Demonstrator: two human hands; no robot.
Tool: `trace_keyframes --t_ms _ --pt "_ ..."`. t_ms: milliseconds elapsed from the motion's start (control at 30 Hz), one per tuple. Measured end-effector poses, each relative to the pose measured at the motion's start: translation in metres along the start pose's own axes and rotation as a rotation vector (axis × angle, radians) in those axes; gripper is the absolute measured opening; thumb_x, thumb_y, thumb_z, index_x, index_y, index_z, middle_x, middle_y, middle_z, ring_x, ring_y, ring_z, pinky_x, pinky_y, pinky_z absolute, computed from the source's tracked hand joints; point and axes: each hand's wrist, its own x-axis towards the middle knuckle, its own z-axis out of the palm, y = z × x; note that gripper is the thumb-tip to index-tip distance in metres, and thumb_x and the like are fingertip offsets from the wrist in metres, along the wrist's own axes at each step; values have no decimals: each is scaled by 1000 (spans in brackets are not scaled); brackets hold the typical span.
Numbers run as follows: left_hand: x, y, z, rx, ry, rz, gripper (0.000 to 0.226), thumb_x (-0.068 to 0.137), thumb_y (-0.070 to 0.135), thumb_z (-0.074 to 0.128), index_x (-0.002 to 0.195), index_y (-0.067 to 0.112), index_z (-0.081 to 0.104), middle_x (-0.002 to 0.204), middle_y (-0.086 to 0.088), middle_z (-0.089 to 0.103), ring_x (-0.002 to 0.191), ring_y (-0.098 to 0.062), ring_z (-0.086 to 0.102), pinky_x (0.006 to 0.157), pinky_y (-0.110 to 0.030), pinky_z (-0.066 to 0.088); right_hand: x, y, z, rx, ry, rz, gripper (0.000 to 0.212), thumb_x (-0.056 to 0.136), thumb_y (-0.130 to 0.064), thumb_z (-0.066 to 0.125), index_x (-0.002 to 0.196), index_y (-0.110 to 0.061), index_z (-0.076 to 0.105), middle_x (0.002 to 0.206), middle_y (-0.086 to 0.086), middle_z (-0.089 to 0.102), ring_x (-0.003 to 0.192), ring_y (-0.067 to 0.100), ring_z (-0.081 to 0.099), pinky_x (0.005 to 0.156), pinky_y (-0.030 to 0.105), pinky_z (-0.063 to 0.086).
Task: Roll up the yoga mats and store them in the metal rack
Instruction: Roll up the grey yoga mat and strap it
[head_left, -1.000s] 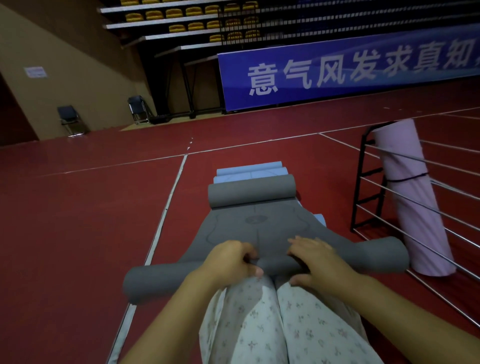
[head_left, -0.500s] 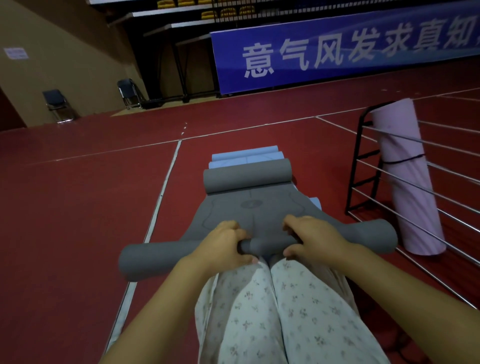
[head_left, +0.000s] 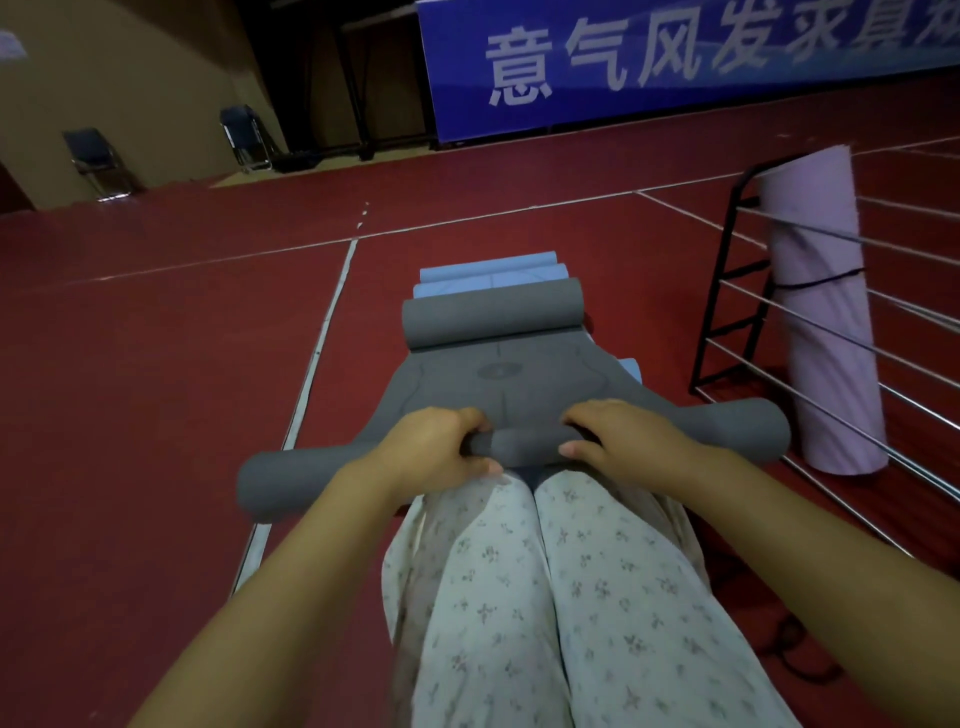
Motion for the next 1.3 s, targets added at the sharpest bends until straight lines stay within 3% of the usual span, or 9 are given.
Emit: trace_keyframes --t_ms 200,333,433,533,667,800,933,1033,1300 --pt "0 -1 1 -4 19 4 43 80 33 72 119 21 58 113 -2 66 102 -24 59 70 -25 36 -9 0 3 -32 127 -39 52 78 -46 71 121 -21 58 124 -3 50 116 18 46 99 31 33" --pt "-1 2 -6 -38 -9 -4 43 80 33 72 119 20 59 112 -3 66 102 -25 60 76 -28 40 -9 -8 -2 -130 179 -47 45 82 -42 68 119 -18 60 117 0 57 110 21 49 91 30 31" --pt "-14 15 -15 9 13 33 38 81 28 71 116 19 59 101 -2 67 94 -26 61 68 -28 37 -25 -10 -6 -176 223 -99 39 80 -38 70 110 -14 64 107 4 61 101 26 53 85 33 33" --pt "-45 27 -22 25 94 119 31 80 26 69 108 17 61 93 -4 67 87 -29 60 64 -31 37 -55 -15 -12 -164 283 -188 32 74 -34 77 95 -13 66 91 3 63 85 26 56 73 31 33" --pt "-91 44 -18 63 217 253 35 71 39 62 96 14 63 80 -5 66 79 -31 62 61 -33 44 -98 -28 -13 -162 290 -258 31 69 -36 78 87 -14 66 81 0 62 74 24 57 68 29 37" --pt "-118 53 -5 14 160 271 30 70 41 65 89 17 65 74 2 67 70 -24 63 56 -28 45 -124 -35 -6 -139 189 -254 32 68 -47 68 84 -19 67 77 -5 63 70 19 59 63 28 42" --pt "-112 51 2 -151 -1 89 27 82 41 68 105 25 67 93 7 69 88 -16 63 74 -28 46 -119 -35 -5 -66 69 -137 33 77 -50 69 100 -27 67 95 -10 62 90 13 57 72 26 41" --pt "-99 48 -3 -241 -115 -26 30 82 40 70 109 28 68 100 11 68 95 -8 60 83 -25 46 -106 -34 -14 -11 -43 -75 30 77 -49 69 102 -32 65 97 -14 60 92 7 56 72 24 40" --pt "-79 37 -5 -349 -268 -57 25 81 33 72 103 22 72 108 -1 53 98 -12 55 93 -30 44 -90 -45 -33 26 -253 18 35 74 -48 74 104 -32 66 103 -13 65 95 7 58 83 30 48"
